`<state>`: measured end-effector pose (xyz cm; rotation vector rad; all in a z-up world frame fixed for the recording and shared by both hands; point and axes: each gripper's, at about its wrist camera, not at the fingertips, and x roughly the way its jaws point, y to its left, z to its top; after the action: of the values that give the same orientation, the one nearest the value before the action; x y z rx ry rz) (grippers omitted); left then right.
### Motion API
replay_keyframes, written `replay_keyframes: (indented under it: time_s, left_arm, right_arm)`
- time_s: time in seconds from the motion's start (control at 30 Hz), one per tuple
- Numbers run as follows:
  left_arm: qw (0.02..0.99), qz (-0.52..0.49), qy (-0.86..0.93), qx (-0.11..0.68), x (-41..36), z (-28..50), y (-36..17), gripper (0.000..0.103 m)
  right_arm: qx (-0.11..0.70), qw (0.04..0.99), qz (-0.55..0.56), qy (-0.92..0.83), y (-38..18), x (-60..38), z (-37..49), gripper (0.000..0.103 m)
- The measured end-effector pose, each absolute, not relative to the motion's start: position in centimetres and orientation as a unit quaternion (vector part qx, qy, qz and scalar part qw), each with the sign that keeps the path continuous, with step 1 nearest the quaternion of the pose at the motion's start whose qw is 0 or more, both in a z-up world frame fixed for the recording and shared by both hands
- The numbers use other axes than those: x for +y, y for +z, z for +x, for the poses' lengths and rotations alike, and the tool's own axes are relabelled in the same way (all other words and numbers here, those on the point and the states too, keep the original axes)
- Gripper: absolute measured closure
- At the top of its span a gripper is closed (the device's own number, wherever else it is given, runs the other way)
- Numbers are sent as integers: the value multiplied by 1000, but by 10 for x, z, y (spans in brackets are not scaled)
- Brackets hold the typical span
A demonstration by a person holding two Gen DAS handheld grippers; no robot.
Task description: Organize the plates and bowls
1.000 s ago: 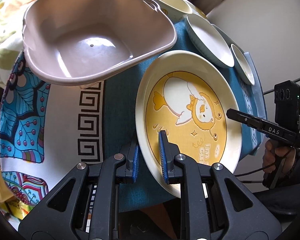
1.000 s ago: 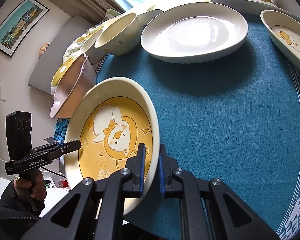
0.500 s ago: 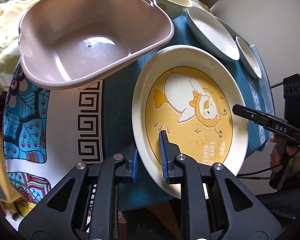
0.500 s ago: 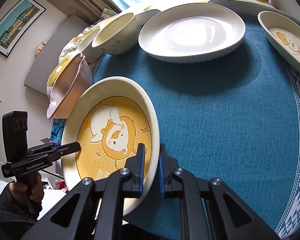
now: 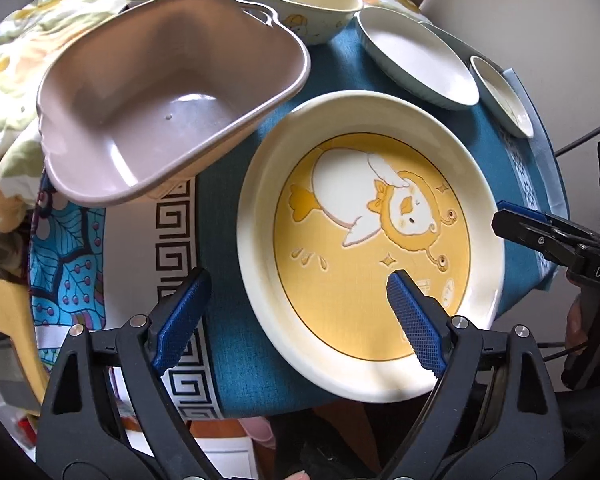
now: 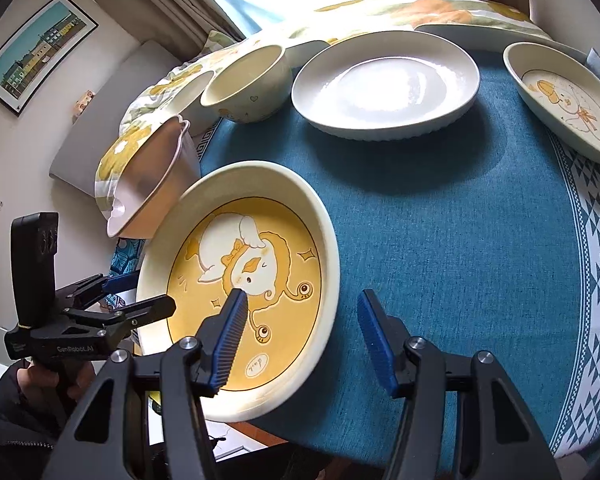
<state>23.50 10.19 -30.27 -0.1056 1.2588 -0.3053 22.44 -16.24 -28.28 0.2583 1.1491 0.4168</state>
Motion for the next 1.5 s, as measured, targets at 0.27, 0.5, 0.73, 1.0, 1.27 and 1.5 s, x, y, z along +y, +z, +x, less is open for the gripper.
replay_keyframes:
  time_s: [0.27,0.5,0.73,1.0,1.27,1.5]
  left_arm:
    - [830,-18,-129,543,97,210,-232,14]
    - [922,-11,-119,370,66,233,-117,0]
    - [901,-57,-106,417,23,285,-127,0]
    - [870,-131,-28,475,-13,340,-185,0]
    - [816,-198,0,544,-23,385,-272,28]
    - [796,-202,8,570,-30,397,-309,52]
  right_arm:
    - [502,838,124,174,-223,-186,220,51]
    - [420,889,95,156,-147,-229,249,0]
    - [425,889,10,169,-131,-269,317,0]
    - [480,839,-39,254,-185,-297,402,0]
    - [544,765,-47,343,-260,-283,467,21]
    - [574,724,-61,378,-302,-265,485,52]
